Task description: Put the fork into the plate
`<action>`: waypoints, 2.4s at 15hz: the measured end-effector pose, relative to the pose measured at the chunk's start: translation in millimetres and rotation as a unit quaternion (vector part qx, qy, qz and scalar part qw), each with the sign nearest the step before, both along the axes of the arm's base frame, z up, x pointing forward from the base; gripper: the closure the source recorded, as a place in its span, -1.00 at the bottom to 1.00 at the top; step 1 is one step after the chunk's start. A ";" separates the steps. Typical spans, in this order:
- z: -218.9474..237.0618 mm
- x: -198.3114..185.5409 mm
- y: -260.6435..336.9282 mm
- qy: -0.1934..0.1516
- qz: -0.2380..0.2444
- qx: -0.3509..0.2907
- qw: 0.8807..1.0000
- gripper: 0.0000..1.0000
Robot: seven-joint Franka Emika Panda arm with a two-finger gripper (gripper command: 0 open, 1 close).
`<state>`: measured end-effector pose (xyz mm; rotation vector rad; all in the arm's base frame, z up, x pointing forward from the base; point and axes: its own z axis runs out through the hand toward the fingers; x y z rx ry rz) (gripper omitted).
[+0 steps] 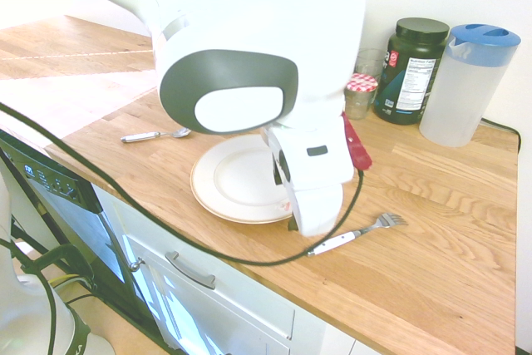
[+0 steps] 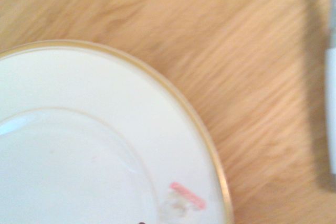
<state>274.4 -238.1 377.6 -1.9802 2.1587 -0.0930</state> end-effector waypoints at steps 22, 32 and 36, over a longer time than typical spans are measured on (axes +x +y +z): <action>-17.5 11.0 -54.2 0.016 -0.041 -0.041 0.998 1.00; -49.1 36.5 -64.6 0.032 -0.033 -0.009 0.999 1.00; -48.0 38.5 -66.0 0.030 -0.031 -0.010 0.999 1.00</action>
